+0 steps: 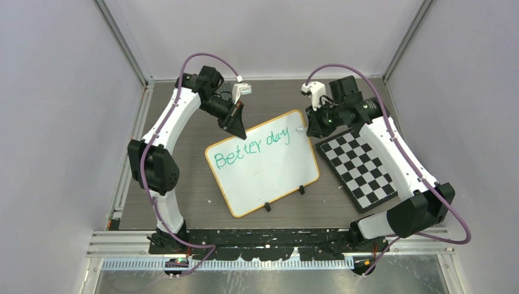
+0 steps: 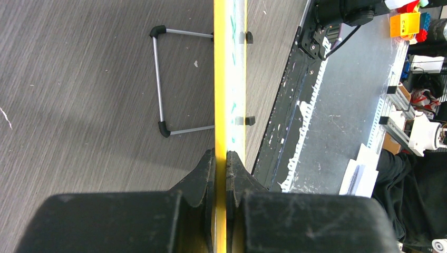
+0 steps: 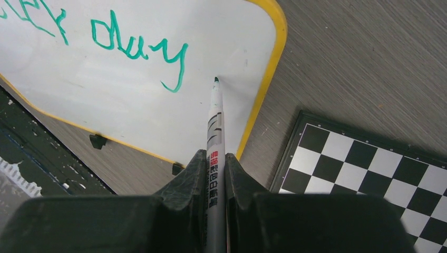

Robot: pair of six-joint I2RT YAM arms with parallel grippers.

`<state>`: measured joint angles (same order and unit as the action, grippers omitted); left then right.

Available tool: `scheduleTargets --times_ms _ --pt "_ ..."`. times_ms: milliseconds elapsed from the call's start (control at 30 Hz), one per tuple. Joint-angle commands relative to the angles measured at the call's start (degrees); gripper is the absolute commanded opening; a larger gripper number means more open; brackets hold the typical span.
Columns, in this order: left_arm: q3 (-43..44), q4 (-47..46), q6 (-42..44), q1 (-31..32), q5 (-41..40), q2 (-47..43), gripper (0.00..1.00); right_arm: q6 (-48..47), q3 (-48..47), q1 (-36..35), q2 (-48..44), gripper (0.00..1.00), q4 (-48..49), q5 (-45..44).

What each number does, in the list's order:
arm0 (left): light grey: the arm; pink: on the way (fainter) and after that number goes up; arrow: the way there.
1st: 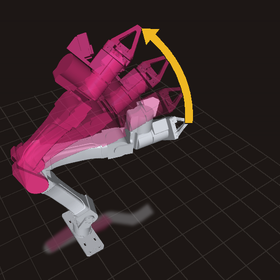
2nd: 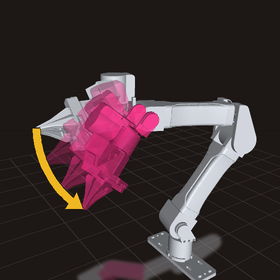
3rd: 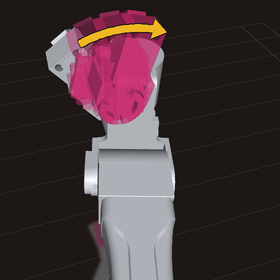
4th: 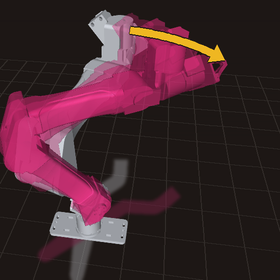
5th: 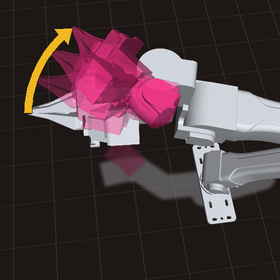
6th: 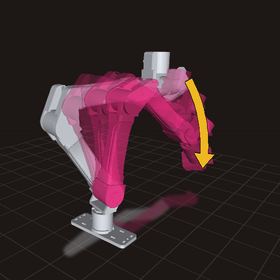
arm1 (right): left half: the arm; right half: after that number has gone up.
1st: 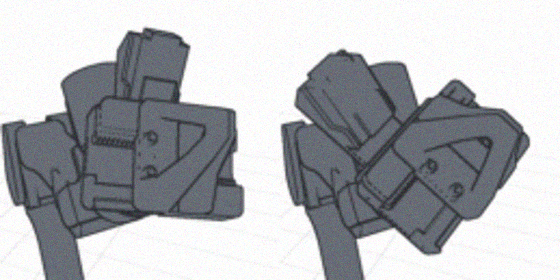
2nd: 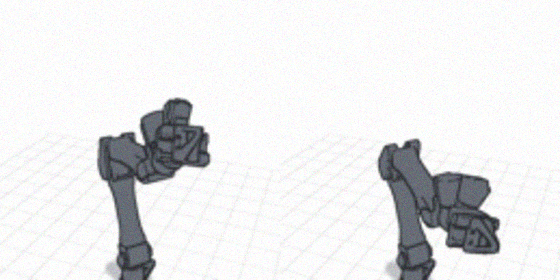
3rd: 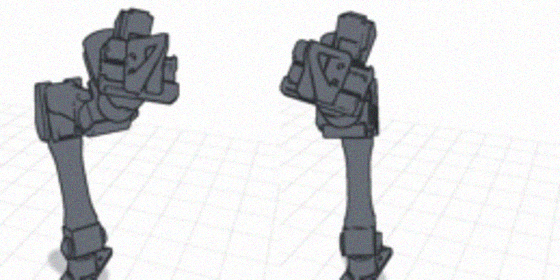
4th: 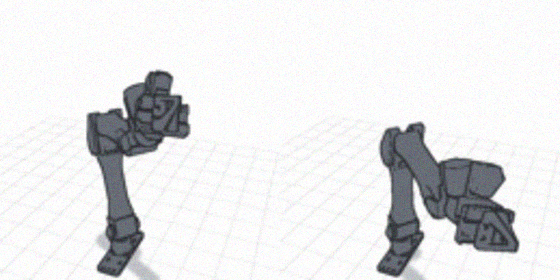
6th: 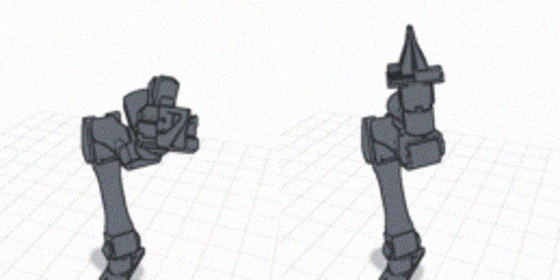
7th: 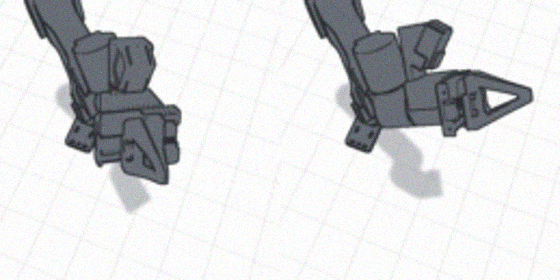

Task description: Write a sentence on the whiteboard

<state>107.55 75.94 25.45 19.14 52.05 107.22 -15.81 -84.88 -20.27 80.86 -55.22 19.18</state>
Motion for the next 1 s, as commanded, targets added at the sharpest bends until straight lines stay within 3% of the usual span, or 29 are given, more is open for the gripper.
scheduleTargets --times_ms 0,967 --pt "-2.17 2.76 1.54 2.75 -3.95 0.36 0.00 0.49 -1.51 0.00 -2.22 0.00 2.73 0.24" --pt "-2.16 2.74 1.71 2.75 -4.07 0.53 0.00 0.55 -2.62 -1.98 2.17 0.00 3.24 1.65"
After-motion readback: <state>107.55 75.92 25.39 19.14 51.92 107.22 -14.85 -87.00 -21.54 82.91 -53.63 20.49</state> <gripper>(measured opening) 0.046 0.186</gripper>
